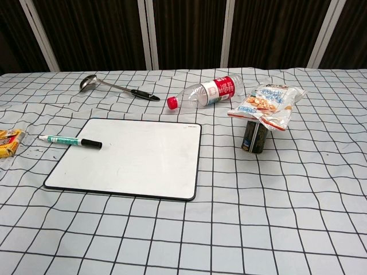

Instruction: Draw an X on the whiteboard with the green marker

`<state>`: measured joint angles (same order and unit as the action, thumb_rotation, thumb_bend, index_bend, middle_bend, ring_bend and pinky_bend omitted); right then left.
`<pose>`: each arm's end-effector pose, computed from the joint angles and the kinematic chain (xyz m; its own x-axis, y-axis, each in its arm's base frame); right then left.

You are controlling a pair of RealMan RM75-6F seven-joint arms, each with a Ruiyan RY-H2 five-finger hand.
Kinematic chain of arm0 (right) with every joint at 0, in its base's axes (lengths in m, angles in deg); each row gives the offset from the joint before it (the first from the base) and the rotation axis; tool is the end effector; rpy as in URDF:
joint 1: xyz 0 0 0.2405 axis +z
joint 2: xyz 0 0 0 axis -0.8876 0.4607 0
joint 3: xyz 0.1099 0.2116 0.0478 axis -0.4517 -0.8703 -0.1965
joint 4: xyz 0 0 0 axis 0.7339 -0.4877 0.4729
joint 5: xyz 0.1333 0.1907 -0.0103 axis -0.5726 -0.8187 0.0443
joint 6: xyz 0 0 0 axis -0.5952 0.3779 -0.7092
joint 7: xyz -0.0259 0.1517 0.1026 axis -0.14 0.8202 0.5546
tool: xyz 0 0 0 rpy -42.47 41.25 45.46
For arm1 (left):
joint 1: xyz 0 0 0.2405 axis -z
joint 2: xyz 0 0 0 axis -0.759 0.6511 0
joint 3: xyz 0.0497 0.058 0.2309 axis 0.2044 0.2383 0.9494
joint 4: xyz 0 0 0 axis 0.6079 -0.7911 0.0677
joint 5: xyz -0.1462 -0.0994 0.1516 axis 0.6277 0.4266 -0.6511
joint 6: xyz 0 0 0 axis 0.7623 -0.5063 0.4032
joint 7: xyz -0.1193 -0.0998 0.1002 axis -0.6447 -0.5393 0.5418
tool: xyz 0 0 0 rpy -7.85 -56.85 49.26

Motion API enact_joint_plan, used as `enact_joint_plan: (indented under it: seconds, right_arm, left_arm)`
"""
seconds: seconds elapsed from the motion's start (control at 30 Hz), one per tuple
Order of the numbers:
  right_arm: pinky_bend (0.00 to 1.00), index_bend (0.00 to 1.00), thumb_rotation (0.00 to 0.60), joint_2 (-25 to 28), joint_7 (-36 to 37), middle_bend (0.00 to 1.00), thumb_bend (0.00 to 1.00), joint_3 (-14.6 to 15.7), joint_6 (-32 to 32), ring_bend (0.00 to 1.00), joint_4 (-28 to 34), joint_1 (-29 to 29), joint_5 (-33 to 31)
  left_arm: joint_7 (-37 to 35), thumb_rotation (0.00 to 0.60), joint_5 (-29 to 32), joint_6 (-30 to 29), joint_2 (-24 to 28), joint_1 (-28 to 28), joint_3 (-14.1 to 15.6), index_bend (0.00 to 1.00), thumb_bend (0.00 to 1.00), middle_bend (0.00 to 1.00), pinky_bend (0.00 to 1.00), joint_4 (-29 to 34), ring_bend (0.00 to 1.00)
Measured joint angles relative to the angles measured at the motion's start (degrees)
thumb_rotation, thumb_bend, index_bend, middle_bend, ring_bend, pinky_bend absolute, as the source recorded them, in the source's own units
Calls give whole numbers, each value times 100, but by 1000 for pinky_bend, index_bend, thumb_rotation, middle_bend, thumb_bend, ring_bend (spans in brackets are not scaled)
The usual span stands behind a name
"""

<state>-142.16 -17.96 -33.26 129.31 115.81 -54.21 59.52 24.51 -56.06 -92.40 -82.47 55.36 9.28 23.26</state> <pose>-0.2998 -0.2406 0.1007 0.1953 -0.1597 0.9677 -0.9734 0.0890 0.2111 -0.3212 0.2310 0.1357 0.4345 0.0169 0.9005 0.9002 0.0260 -0.4348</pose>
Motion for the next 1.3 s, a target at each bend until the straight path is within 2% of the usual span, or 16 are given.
enact_joint_plan:
  seconds: [0.23, 0.5, 0.77, 0.87, 1.07, 1.2, 1.3]
  right_arm:
    - [0, 0, 600, -21, 124, 0, 312, -16, 97, 0, -28, -18, 103]
    - [0, 0, 600, -179, 417, 0, 312, -58, 494, 0, -263, -90, 476]
    - [0, 0, 600, -223, 520, 0, 313, -59, 555, 0, -355, -122, 508]
    - [0, 0, 600, -215, 551, 0, 312, -55, 530, 0, -356, -121, 498]
    - [0, 0, 600, -202, 582, 0, 312, -53, 484, 0, -330, -110, 478]
    - [0, 0, 600, -187, 611, 0, 312, -59, 472, 0, -317, -109, 458]
    - [0, 0, 600, -170, 646, 0, 312, -59, 450, 0, -309, -110, 441]
  left_arm:
    - [10, 600, -11, 8, 15, -3, 14, 0, 130, 0, 0, 25, 0]
    - [50, 600, 9, 83, 17, 15, 31, 0, 130, 0, 0, 42, 0]
    - [140, 600, 108, 295, 19, 106, 17, 1, 129, 0, 0, 67, 0]
    - [272, 600, 194, 470, 23, 232, -46, 55, 131, 0, 0, 138, 0]
    - [820, 600, 510, 1055, -48, 725, -305, 244, 186, 0, 0, 289, 0]
    - [1363, 600, 831, 1554, -314, 1203, -510, 351, 245, 8, 0, 278, 0]
    - [1734, 600, 1068, 1829, -659, 1518, -638, 386, 280, 17, 0, 127, 0]
